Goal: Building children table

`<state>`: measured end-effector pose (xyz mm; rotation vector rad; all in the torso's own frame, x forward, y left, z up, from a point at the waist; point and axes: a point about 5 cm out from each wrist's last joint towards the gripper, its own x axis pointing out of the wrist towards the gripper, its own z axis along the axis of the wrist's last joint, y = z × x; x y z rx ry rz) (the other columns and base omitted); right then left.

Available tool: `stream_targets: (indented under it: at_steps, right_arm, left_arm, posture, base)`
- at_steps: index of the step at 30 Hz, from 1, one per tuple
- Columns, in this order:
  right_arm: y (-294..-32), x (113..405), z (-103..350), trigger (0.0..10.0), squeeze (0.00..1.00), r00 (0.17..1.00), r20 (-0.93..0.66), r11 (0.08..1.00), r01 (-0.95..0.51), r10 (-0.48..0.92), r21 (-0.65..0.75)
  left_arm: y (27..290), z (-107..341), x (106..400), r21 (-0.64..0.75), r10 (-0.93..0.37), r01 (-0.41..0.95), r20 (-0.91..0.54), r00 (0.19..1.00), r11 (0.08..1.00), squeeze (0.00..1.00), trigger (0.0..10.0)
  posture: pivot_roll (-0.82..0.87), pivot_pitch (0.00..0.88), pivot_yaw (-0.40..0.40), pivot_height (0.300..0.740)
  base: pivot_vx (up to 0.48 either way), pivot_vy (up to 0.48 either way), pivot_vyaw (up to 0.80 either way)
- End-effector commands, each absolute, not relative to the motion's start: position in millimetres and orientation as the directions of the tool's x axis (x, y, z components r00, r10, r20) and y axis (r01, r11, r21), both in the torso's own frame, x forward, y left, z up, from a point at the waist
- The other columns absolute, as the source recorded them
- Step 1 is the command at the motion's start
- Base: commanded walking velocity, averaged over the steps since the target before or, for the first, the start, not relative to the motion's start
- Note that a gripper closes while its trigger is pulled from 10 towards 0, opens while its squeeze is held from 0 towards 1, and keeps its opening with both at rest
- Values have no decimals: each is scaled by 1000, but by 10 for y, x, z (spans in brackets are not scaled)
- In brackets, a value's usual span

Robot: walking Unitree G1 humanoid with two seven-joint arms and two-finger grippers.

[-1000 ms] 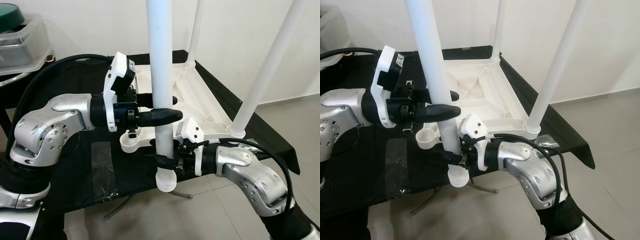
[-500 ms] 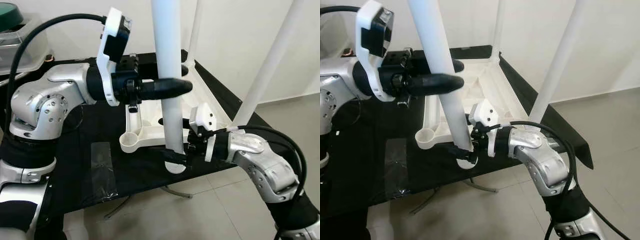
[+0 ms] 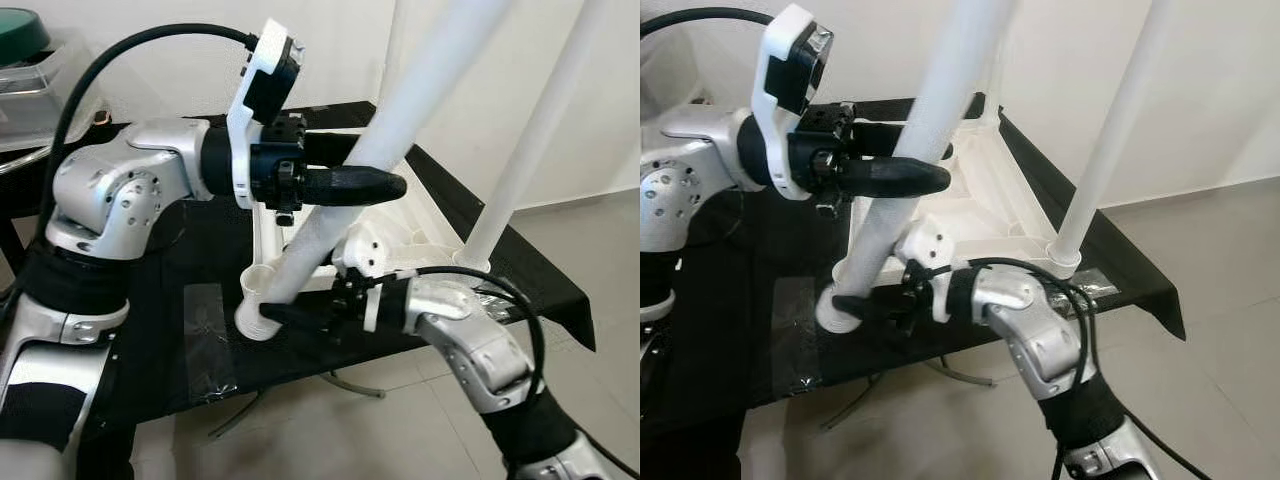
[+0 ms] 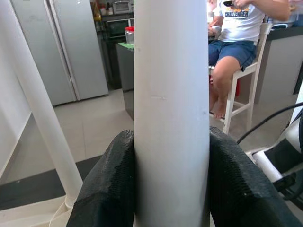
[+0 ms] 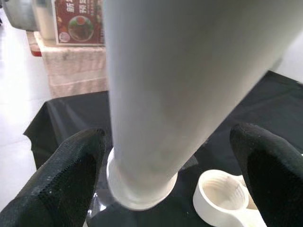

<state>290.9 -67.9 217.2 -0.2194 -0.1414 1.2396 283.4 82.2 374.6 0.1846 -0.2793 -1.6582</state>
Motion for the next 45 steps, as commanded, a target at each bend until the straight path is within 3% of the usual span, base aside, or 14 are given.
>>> stream_targets:
  at_steps: [1, 11, 21, 28, 32, 35, 45]
  right_arm:
    - [-607, 2876, 2126, 10000, 0, 294, 1, 287, -930, 956, -228]
    - [-510, 2900, 2155, 10000, 0, 314, 124, 334, -923, 941, -191]
    - [-678, 2915, 2203, 10000, 0, 373, 231, 414, -896, 899, -161]
    - [-755, 2851, 2293, 10000, 0, 339, 319, 393, -911, 885, -123]
    - [-860, 2734, 2287, 10000, 0, 252, 319, 296, -950, 914, -97]
    - [-926, 2705, 2253, 10000, 0, 235, 296, 276, -956, 926, -102]
    - [-1121, 2776, 2276, 10000, 0, 302, 321, 345, -935, 897, -84]
  left_arm:
    - [701, 3818, 2739, 329, -986, 934, 36, -162, -142, 0, 0]
    - [610, 3887, 2677, 353, -986, 926, 47, -157, -131, 0, 0]
    - [688, 3989, 2727, 376, -991, 925, 92, -94, -52, 0, 0]
    - [741, 4016, 2750, 378, -991, 926, 123, -61, -10, 0, 0]
    - [790, 4087, 2770, 383, -985, 923, 169, -26, 41, 0, 0]
    - [806, 4118, 2784, 380, -981, 923, 191, -17, 59, 0, 0]
    - [926, 4229, 2940, 323, -962, 944, 272, -18, 74, 0, 0]
  posture:
    - [19, 36, -14, 740]
    - [27, 38, -13, 740]
    - [25, 40, -6, 740]
    - [24, 43, -2, 740]
    - [26, 43, -2, 740]
    - [28, 43, 0, 740]
    - [31, 44, 5, 740]
  base:
    - [0, 0, 0]
    - [0, 0, 0]
    - [0, 0, 0]
    - [0, 0, 0]
    - [0, 0, 0]
    - [0, 0, 0]
    - [0, 0, 0]
